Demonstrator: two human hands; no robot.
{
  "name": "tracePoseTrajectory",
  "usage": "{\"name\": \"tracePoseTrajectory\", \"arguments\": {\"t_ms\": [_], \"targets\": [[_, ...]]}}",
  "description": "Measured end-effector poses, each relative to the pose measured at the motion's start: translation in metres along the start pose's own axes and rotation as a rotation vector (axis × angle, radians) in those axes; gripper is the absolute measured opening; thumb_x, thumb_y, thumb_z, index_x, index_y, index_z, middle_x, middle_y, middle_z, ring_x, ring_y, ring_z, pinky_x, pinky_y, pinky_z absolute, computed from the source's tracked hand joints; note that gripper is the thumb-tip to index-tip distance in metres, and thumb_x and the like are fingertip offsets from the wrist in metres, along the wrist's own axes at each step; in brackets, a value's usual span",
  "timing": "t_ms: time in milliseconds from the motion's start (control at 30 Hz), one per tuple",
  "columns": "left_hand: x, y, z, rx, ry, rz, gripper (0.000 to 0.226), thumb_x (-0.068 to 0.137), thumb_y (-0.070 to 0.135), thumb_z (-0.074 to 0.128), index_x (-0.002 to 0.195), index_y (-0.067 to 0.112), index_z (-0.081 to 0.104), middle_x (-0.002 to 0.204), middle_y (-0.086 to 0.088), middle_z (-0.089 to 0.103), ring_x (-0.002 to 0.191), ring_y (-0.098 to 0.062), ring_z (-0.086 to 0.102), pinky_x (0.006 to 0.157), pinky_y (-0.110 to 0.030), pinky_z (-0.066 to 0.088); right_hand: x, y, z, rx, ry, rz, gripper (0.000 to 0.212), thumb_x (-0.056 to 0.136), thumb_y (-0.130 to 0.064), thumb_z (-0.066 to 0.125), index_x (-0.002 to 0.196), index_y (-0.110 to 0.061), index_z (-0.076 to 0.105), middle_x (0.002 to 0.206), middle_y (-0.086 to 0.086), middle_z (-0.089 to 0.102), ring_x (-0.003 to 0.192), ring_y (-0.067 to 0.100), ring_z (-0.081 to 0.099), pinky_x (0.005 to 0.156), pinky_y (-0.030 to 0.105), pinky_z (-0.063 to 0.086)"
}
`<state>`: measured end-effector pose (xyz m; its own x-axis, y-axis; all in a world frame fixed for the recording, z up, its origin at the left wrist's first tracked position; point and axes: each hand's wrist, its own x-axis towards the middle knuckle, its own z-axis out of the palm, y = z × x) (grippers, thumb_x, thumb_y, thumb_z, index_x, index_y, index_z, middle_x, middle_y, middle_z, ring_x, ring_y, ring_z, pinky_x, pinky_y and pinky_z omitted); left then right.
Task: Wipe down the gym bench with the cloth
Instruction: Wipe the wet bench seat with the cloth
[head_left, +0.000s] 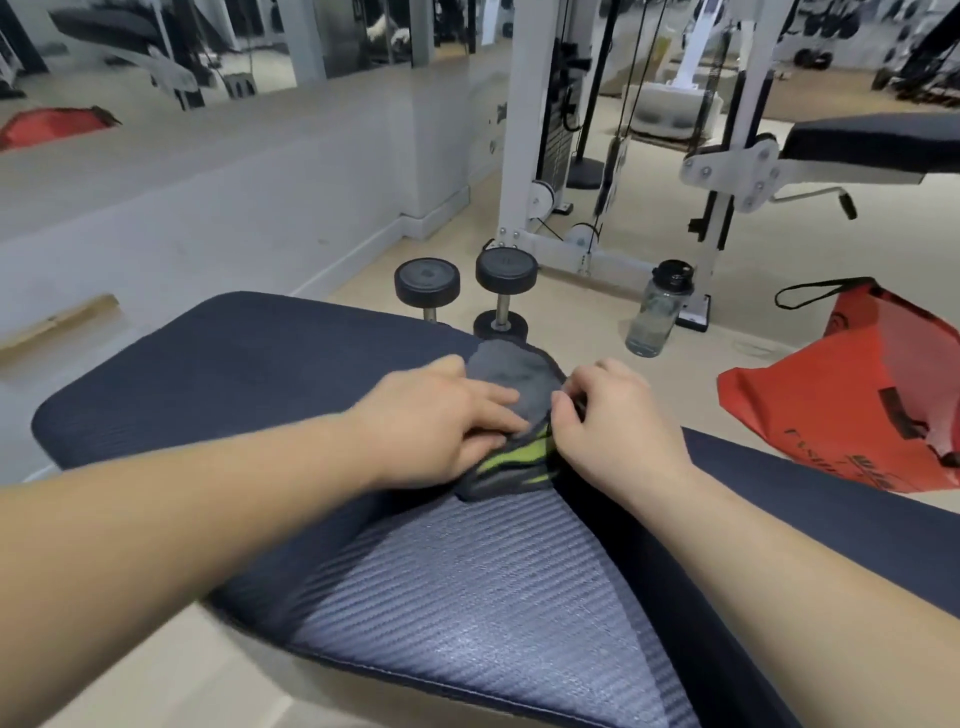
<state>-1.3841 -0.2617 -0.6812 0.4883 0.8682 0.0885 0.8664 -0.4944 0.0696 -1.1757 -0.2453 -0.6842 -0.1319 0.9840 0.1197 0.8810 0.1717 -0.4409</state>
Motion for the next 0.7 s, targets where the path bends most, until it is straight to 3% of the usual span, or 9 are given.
{"name": "tracePoseTrajectory", "arguments": {"t_ms": [133, 167, 233, 333, 400, 467, 567, 600, 700], "targets": [[-0.01, -0.057, 0.002, 0.06, 0.033, -0.506, 0.033, 0.103, 0.045, 0.04, 0.129, 0.052, 0.059, 0.143, 0.021, 0.056, 0.112, -0.023, 0.044, 0.088, -0.041, 0.054, 0.002, -0.023, 0.012, 0.062, -0.002, -0.052, 0.027, 0.097, -0.036, 0.054, 0.117, -0.025, 0.068, 0.117, -0.003, 0.062, 0.12, 0.022, 0.055, 0.094, 0.044, 0.053], [-0.01, -0.057, 0.005, 0.092, 0.03, -0.544, 0.033, 0.104, 0.042, 0.038, 0.128, 0.047, 0.059, 0.141, 0.015, 0.057, 0.113, -0.027, 0.043, 0.086, -0.042, 0.053, 0.001, -0.028, 0.016, 0.076, -0.01, -0.057, 0.027, 0.097, -0.036, 0.054, 0.118, -0.026, 0.068, 0.118, -0.003, 0.063, 0.12, 0.021, 0.056, 0.095, 0.042, 0.052], [-0.018, -0.045, 0.008, 0.105, -0.014, -0.414, 0.034, 0.103, 0.038, 0.037, 0.129, 0.044, 0.058, 0.139, 0.012, 0.056, 0.107, -0.028, 0.041, 0.083, -0.041, 0.053, 0.0, -0.037, 0.025, 0.074, -0.028, -0.071, 0.025, 0.097, -0.036, 0.055, 0.115, -0.027, 0.069, 0.118, -0.005, 0.063, 0.118, 0.021, 0.058, 0.095, 0.04, 0.052], [-0.053, -0.05, 0.004, -0.021, 0.039, -0.001, 0.035, 0.101, 0.042, 0.039, 0.13, 0.05, 0.057, 0.145, 0.021, 0.055, 0.092, -0.022, 0.038, 0.079, -0.038, 0.054, 0.001, -0.059, 0.036, 0.036, -0.006, -0.09, 0.016, 0.095, -0.036, 0.056, 0.094, -0.026, 0.068, 0.107, -0.005, 0.063, 0.11, 0.023, 0.059, 0.086, 0.037, 0.051], [-0.07, -0.083, -0.003, -0.104, 0.028, 0.079, 0.036, 0.1, 0.046, 0.041, 0.131, 0.053, 0.059, 0.148, 0.026, 0.052, 0.092, -0.018, 0.041, 0.083, -0.035, 0.052, 0.006, -0.076, 0.042, 0.006, 0.032, -0.13, 0.017, 0.095, -0.036, 0.056, 0.091, -0.026, 0.068, 0.104, -0.006, 0.063, 0.108, 0.022, 0.059, 0.085, 0.036, 0.05], [-0.075, -0.123, -0.003, -0.087, 0.047, -0.089, 0.036, 0.101, 0.045, 0.044, 0.131, 0.055, 0.06, 0.149, 0.028, 0.051, 0.098, -0.018, 0.045, 0.09, -0.036, 0.051, 0.011, -0.094, 0.048, 0.003, 0.016, -0.182, 0.021, 0.096, -0.039, 0.054, 0.105, -0.028, 0.07, 0.111, -0.009, 0.064, 0.114, 0.018, 0.057, 0.09, 0.037, 0.051], [-0.07, -0.169, -0.007, 0.009, 0.091, -0.595, 0.036, 0.103, 0.04, 0.041, 0.132, 0.052, 0.059, 0.149, 0.022, 0.052, 0.115, -0.024, 0.045, 0.097, -0.04, 0.048, 0.021, -0.121, 0.059, 0.01, -0.087, -0.242, 0.033, 0.098, -0.046, 0.051, 0.123, -0.029, 0.064, 0.122, -0.011, 0.059, 0.122, 0.014, 0.053, 0.098, 0.039, 0.051], [-0.067, -0.172, -0.006, 0.037, 0.106, -0.684, 0.036, 0.104, 0.038, 0.04, 0.131, 0.049, 0.061, 0.146, 0.018, 0.055, 0.116, -0.026, 0.044, 0.097, -0.042, 0.048, 0.025, -0.129, 0.062, -0.006, -0.113, -0.264, 0.035, 0.099, -0.046, 0.05, 0.126, -0.029, 0.063, 0.123, -0.011, 0.059, 0.122, 0.015, 0.053, 0.097, 0.04, 0.051], [-0.072, -0.157, 0.001, -0.001, 0.124, -0.579, 0.037, 0.103, 0.035, 0.041, 0.13, 0.048, 0.063, 0.147, 0.019, 0.055, 0.113, -0.024, 0.043, 0.096, -0.041, 0.048, 0.04, -0.152, 0.072, -0.124, -0.148, -0.329, 0.029, 0.099, -0.044, 0.047, 0.113, -0.027, 0.065, 0.11, -0.008, 0.059, 0.114, 0.018, 0.056, 0.087, 0.038, 0.053]]}}
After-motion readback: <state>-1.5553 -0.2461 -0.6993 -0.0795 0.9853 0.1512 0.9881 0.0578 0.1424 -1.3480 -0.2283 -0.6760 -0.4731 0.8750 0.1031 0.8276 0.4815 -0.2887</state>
